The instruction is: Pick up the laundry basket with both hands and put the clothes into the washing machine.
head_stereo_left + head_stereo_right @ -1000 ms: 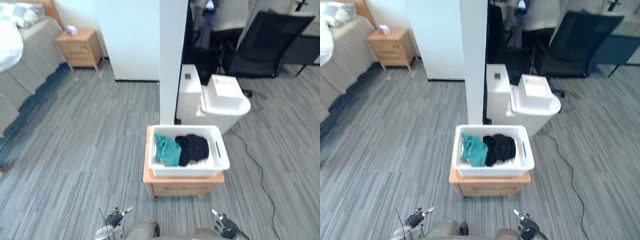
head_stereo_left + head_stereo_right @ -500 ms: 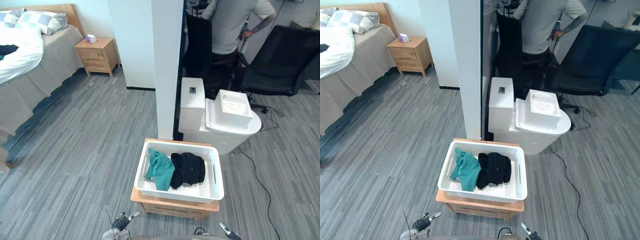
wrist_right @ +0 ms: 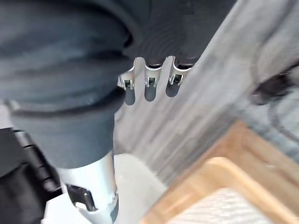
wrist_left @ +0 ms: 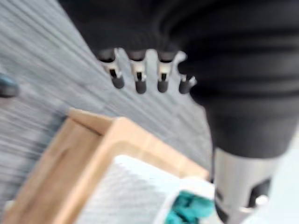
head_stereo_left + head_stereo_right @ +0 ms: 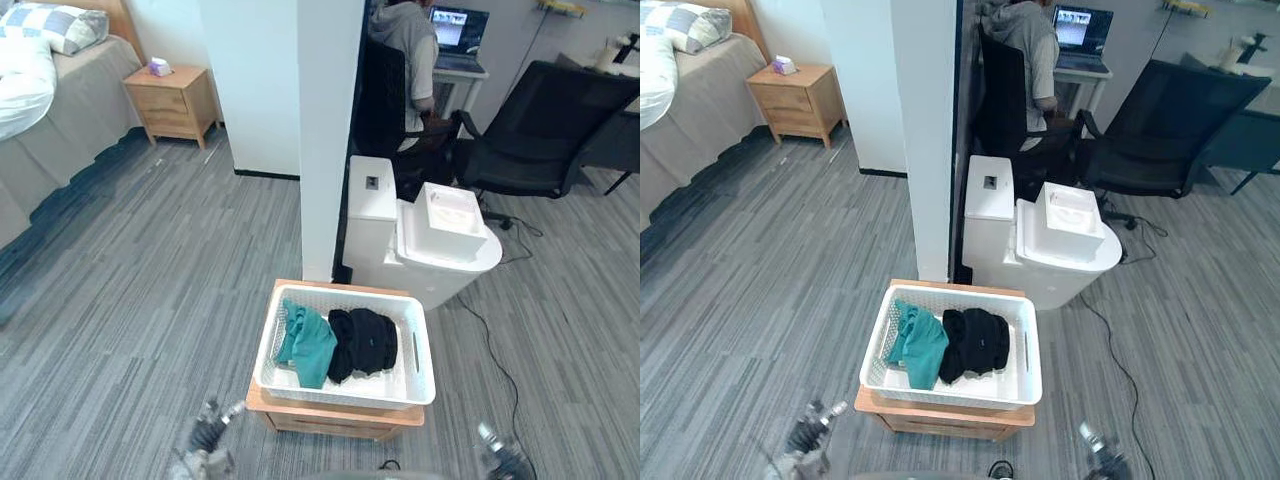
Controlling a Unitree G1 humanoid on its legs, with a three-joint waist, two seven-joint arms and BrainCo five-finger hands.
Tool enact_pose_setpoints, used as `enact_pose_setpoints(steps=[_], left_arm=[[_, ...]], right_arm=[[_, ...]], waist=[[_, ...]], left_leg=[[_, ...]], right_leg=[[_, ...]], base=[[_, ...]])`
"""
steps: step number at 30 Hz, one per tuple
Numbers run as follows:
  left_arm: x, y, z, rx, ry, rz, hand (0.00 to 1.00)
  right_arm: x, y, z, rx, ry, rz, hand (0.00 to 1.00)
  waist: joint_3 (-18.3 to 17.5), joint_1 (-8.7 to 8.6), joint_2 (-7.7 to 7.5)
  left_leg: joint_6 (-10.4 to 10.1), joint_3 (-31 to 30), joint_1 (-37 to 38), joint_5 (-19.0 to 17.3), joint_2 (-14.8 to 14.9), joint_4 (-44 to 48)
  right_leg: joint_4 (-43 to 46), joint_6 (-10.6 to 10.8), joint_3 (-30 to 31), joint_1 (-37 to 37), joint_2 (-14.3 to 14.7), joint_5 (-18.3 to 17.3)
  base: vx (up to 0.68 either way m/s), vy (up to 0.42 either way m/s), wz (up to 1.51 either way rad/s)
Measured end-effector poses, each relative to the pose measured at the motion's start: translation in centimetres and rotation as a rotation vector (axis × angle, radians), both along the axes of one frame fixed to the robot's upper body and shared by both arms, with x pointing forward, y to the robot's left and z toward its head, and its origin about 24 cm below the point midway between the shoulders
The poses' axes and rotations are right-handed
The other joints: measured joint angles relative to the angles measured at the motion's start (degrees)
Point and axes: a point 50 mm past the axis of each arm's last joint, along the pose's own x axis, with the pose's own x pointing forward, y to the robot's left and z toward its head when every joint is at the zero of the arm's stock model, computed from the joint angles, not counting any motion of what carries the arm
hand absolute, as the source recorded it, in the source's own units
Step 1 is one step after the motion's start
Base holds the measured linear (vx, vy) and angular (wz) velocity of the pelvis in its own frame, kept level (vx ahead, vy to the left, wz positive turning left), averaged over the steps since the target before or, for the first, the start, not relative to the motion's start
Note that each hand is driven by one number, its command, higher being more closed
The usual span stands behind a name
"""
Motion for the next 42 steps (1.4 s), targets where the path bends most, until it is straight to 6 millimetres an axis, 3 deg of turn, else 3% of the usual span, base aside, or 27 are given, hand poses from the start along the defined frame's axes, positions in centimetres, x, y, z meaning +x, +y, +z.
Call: enact_pose_setpoints(steps=[2,4,10,14,16,18,23,26,29,32,42], left_arm=[[0.8,1.9,2.7,0.061,-0.134,0.054,0.00],[1.7,3.0,4.4,0.111,-0.208,0.067,0.00],[6.5,4.6,8.0,0.221,-0.336,-0.045,0.00],[10.5,3.5,9.6,0.262,-0.385,-0.205,0.00],[13.2,1.6,10.3,0.267,-0.407,-0.302,0.00],[14.5,0.2,10.5,0.270,-0.412,-0.363,0.00],[16.9,-1.9,9.7,0.272,-0.345,-0.432,0.00],[18.4,-2.6,10.2,0.272,-0.341,-0.443,0.00],[20.6,-2.8,11.2,0.286,-0.342,-0.423,0.00],[22.0,-3.2,12.2,0.314,-0.345,-0.421,0.00],[25.0,-4.7,15.4,0.415,-0.386,-0.463,0.00]], right_arm=[[2.0,-2.5,3.5,-0.160,-0.115,0.032,0.00],[3.5,-3.4,5.2,-0.222,-0.175,0.060,0.00],[8.5,-3.9,8.0,-0.306,-0.257,0.204,0.00],[12.8,-4.0,10.4,-0.374,-0.297,0.351,0.00],[15.8,-2.9,11.6,-0.386,-0.328,0.444,0.00],[17.3,-1.7,11.9,-0.378,-0.339,0.505,0.00],[19.4,1.8,11.9,-0.369,-0.324,0.674,0.00],[20.4,2.8,12.1,-0.364,-0.330,0.707,0.00],[22.1,3.9,13.7,-0.370,-0.392,0.709,0.00],[23.1,4.2,15.0,-0.388,-0.433,0.703,0.00],[24.7,4.5,17.4,-0.423,-0.510,0.636,0.00]], waist=[[-0.74,0.05,1.03],[-0.79,0.16,1.71],[0.58,0.26,1.29],[3.61,0.16,0.57],[6.40,0.17,0.45],[8.45,0.22,0.40],[12.60,0.68,0.08],[15.07,1.48,-0.39],[18.36,1.60,-1.19],[20.91,1.59,-1.59],[23.42,1.59,-3.21]], left_leg=[[0.00,0.44,-0.27,0.00,0.04,-0.39],[0.00,0.46,-0.45,0.00,0.04,-0.55],[-0.03,0.47,-1.89,0.04,0.07,-0.22],[0.15,0.40,-4.39,0.40,-0.78,1.15],[0.41,0.38,-6.22,0.75,-1.41,2.23],[0.46,0.31,-6.78,0.81,-1.51,3.02],[0.46,-0.02,-10.51,0.80,-1.54,5.72],[0.44,-0.16,-12.43,0.79,-1.54,7.49],[0.43,-0.48,-15.34,0.78,-1.54,10.16],[0.39,-0.65,-16.78,0.73,-1.46,11.50],[-0.40,-0.80,-21.52,1.25,-0.20,13.24]], right_leg=[[-0.05,0.00,0.27,-0.74,0.05,0.01],[-0.64,-0.01,0.14,-0.75,0.09,0.16],[-1.32,-0.22,-0.17,-1.65,0.11,0.90],[-2.04,-0.18,-0.15,-3.48,-0.63,2.48],[-2.07,-0.20,-0.10,-4.88,-1.21,3.47],[-2.06,-0.26,-0.08,-5.08,-1.68,3.88],[-0.65,-0.68,-0.02,-8.02,-1.85,4.83],[0.67,-0.96,0.15,-9.76,-1.88,5.02],[1.61,-1.67,0.19,-11.71,-1.87,5.56],[2.54,-1.88,0.28,-12.69,-1.69,5.76],[2.65,-2.88,0.92,-16.75,-0.68,6.94]], base=[[0.07,0.018,-0.07],[0.05,0.011,0.00],[0.01,0.002,0.01],[-0.07,0.013,-0.01],[-0.10,0.016,0.00],[-0.09,0.004,0.01],[-0.09,-0.022,0.01],[-0.11,-0.018,0.00],[-0.15,-0.024,0.02],[-0.13,-0.021,0.00],[-0.07,-0.016,-0.03]])
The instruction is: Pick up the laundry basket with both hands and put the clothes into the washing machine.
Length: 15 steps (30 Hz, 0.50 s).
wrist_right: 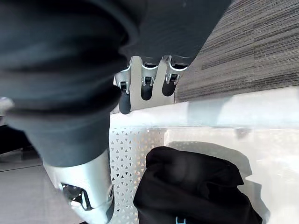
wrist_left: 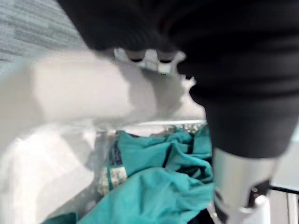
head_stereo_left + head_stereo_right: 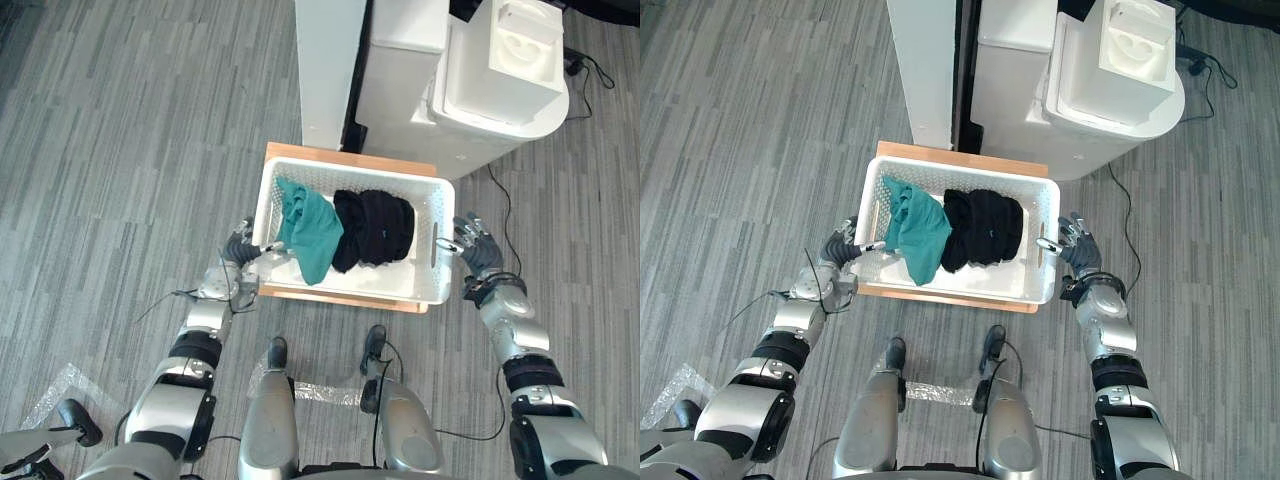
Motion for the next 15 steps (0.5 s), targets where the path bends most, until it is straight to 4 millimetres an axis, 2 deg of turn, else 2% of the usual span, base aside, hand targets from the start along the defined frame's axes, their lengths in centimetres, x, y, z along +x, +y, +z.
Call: enact_pose_setpoints(steps=[6,11,15], left_arm=[[1.3,-0.1,1.7,0.049,-0.026,0.021,0.00],[2.5,-0.1,4.3,0.067,-0.089,0.033,0.00],[2.9,0.0,5.0,0.073,-0.104,0.052,0.00]], right_arm=[[0.3,-0.2,0.7,0.007,-0.018,-0.035,0.00],[0.4,-0.8,1.7,0.020,-0.062,-0.078,0.00],[0.3,-1.4,2.2,0.032,-0.081,-0.119,0.00]], waist=[[0.52,-0.10,-0.63],[1.51,0.07,-1.41],[1.91,-0.01,-1.62]], left_leg=[[-0.14,0.24,-0.89,0.07,0.52,0.61],[-0.12,0.30,-3.31,-0.12,0.62,1.98],[-0.14,0.42,-3.79,-0.35,0.64,3.01]], right_leg=[[-0.06,-0.07,0.40,-0.95,0.29,0.21],[-0.15,0.02,0.74,-2.78,0.73,0.90],[-0.38,0.29,1.05,-2.83,0.94,1.40]], base=[[0.03,0.005,-0.03],[-0.02,-0.001,-0.02],[-0.02,0.015,-0.05]])
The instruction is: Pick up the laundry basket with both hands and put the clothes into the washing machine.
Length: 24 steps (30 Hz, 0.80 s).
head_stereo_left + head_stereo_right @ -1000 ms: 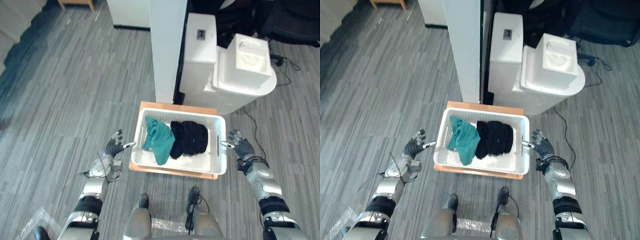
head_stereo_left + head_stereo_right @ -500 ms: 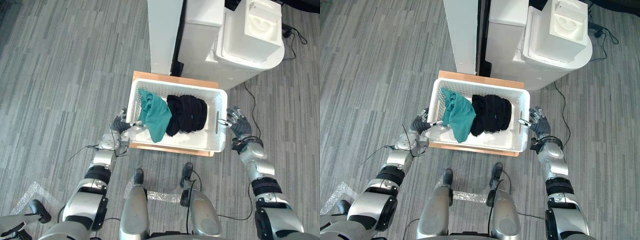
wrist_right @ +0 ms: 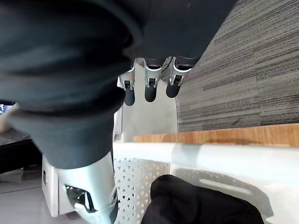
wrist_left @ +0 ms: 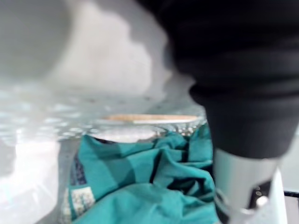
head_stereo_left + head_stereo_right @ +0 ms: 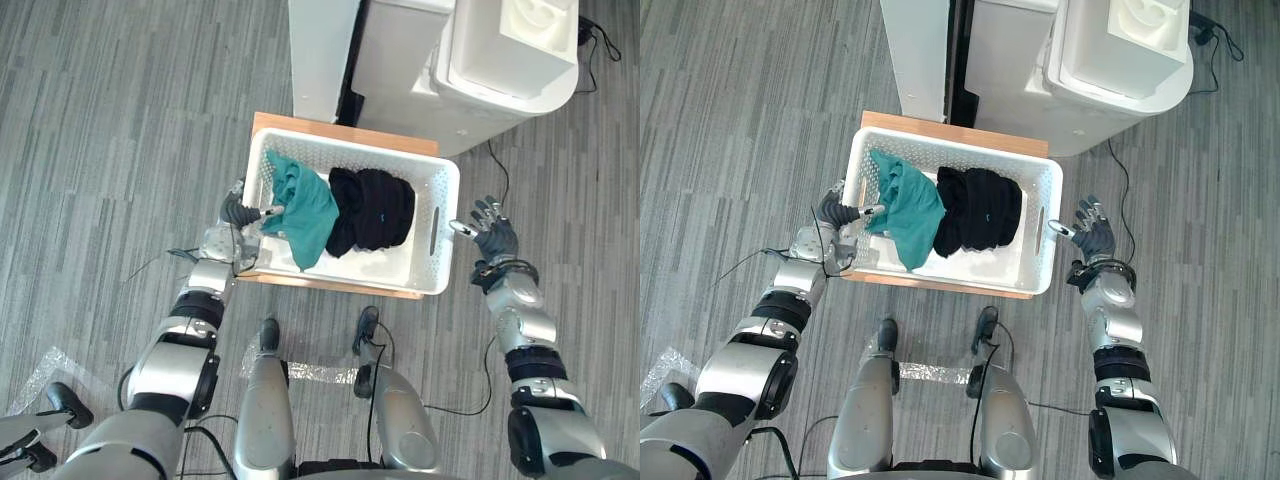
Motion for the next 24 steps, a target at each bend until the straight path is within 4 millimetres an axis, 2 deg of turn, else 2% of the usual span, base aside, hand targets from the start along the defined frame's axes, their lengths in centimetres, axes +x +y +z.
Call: enact_pose_setpoints(steps=[7,12,15,20,24], left_arm=[[0.3,0.2,1.0,-0.016,-0.033,0.015,0.00],[0.4,0.1,1.2,-0.016,-0.046,0.009,0.00],[0.4,0.0,1.3,-0.017,-0.052,0.007,0.00],[0.6,-0.3,2.1,-0.018,-0.088,-0.005,0.00],[0.7,-0.4,2.5,-0.017,-0.099,-0.005,0.00]], right_arm=[[-0.1,-0.2,-0.1,0.006,0.001,-0.014,0.00],[0.0,0.6,-0.6,0.022,0.014,0.004,0.00],[0.5,1.5,-1.6,0.043,0.062,0.028,0.00],[1.3,4.2,-3.4,0.052,0.160,0.116,0.00],[1.8,4.4,-3.6,0.067,0.187,0.119,0.00]], waist=[[0.20,0.03,-0.18],[0.21,0.05,-0.18],[0.21,0.05,-0.18],[0.21,0.37,-0.18],[0.25,0.16,-0.26]], left_leg=[[0.17,0.20,-2.29,-0.73,0.10,1.78],[0.23,-0.01,-3.18,-0.76,0.10,2.64],[0.28,-0.10,-3.64,-0.79,0.11,2.85],[0.28,-0.36,-5.25,-0.77,0.13,3.50],[0.28,-1.27,-6.14,-0.76,0.10,3.81]], right_leg=[[-0.01,0.27,0.61,-1.53,0.11,0.47],[-0.01,0.25,0.49,-1.89,0.06,0.73],[-0.14,0.43,0.42,-2.12,0.02,0.88],[-0.30,0.35,0.14,-3.18,0.02,1.35],[-0.33,0.37,-0.58,-3.35,-0.04,1.35]], base=[[-0.02,0.011,-0.03],[0.00,0.000,0.00],[0.00,0.000,0.00],[0.00,0.002,0.01],[0.00,0.017,0.11]])
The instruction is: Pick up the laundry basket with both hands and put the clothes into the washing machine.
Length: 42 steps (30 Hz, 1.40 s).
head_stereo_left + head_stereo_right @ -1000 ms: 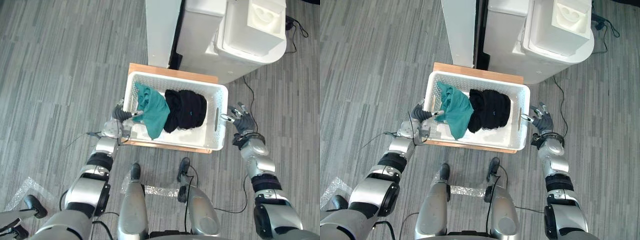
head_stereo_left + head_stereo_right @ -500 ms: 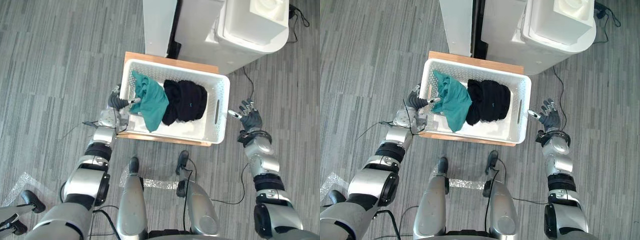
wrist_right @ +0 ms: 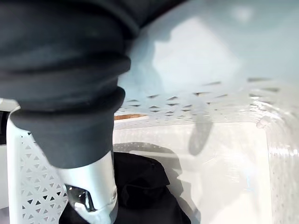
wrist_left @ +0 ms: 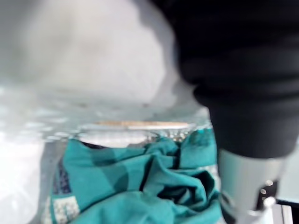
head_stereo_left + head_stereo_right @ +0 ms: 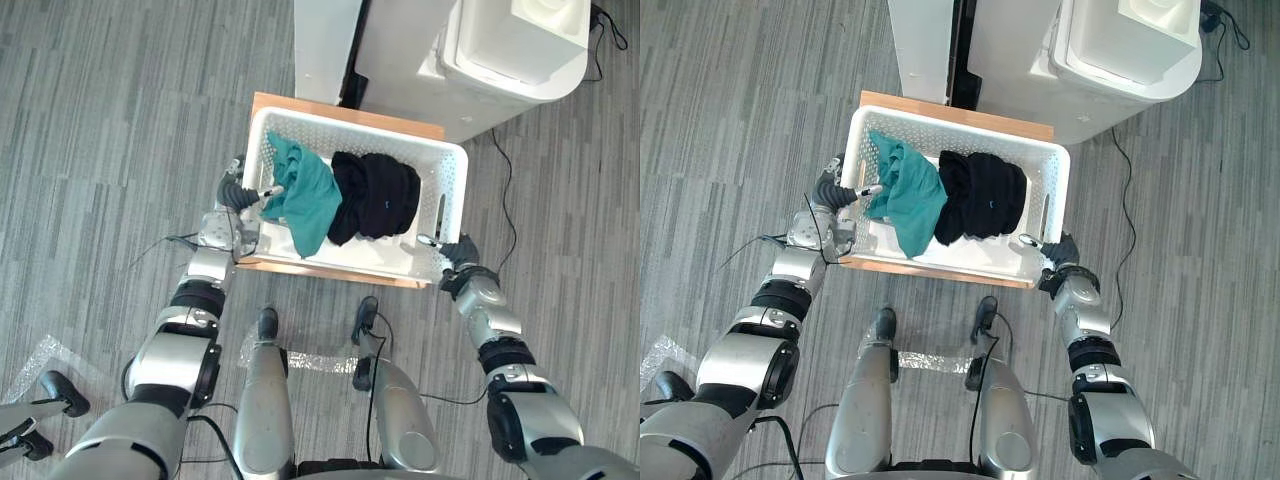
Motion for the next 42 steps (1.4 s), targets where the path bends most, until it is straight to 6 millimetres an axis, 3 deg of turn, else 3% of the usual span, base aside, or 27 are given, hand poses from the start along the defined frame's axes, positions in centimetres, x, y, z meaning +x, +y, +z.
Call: enact_pose_setpoints(steps=[6,7,8,15,19,28,33,42], left_arm=[[0.7,-0.5,2.3,0.001,-0.060,0.005,0.00],[0.9,-0.7,2.9,0.000,-0.077,0.000,0.00],[1.0,-0.8,3.1,-0.001,-0.083,-0.003,1.00],[1.2,-1.9,4.7,-0.015,-0.136,-0.028,1.00],[1.2,-2.1,4.7,-0.029,-0.147,-0.006,1.00],[1.1,-2.6,4.2,0.011,-0.120,-0.041,1.00],[0.6,-2.1,2.1,0.014,-0.064,-0.031,1.00],[-3.4,-2.4,-4.4,-0.019,0.049,-0.120,1.00]], right_arm=[[1.4,-0.2,1.5,0.032,-0.033,-0.014,0.00],[1.7,-0.4,2.0,0.034,-0.044,-0.019,1.00],[1.8,-0.5,2.2,0.032,-0.048,-0.021,1.00],[2.4,-1.1,3.7,0.036,-0.086,-0.042,1.00],[2.4,-1.8,3.9,0.020,-0.085,-0.076,1.00],[2.5,-2.6,4.7,-0.112,-0.073,-0.076,1.00],[2.5,-2.5,4.5,-0.208,-0.034,-0.036,1.00],[-1.9,-3.8,-0.8,-0.273,0.092,-0.010,1.00]], waist=[[0.05,-0.13,-0.34],[0.04,-0.13,-0.40],[0.05,-0.12,-0.41],[0.05,0.29,-0.41],[0.08,1.33,-0.36],[0.49,1.51,0.30],[1.18,1.48,1.43],[1.21,1.47,2.55]], left_leg=[[-0.92,-1.37,-3.32,0.60,0.10,-0.02],[-1.23,-1.83,-3.93,0.80,0.16,-0.01],[-1.34,-1.90,-4.09,0.93,0.21,-0.03],[-1.59,-1.40,-6.29,1.71,1.22,-0.07],[-1.73,-0.27,-6.56,1.93,1.88,0.13],[-1.50,-0.01,-6.32,2.08,2.00,1.92],[-1.43,0.81,-2.83,2.03,2.05,1.01],[-1.17,1.57,7.22,2.21,0.79,-3.43]], right_leg=[[-0.08,0.92,-1.48,-2.11,-0.17,-0.40],[-0.08,0.96,-2.00,-2.68,-0.08,-0.37],[-0.08,0.97,-2.21,-2.81,-0.08,-0.36],[0.06,1.11,-3.34,-4.35,0.04,-0.26],[0.05,1.24,-3.42,-4.60,0.10,-0.16],[0.06,0.21,-3.46,-3.63,0.13,0.77],[-0.43,0.21,-2.92,-0.88,0.14,0.76],[-1.81,-0.35,-3.11,7.70,-0.19,-0.23]], base=[[-0.03,-0.003,0.09],[-0.02,-0.016,0.15],[-0.01,-0.013,0.14],[-0.01,-0.006,0.06],[0.00,0.000,0.00],[0.02,0.013,0.00],[0.02,0.008,-0.04],[0.06,0.013,0.04]])
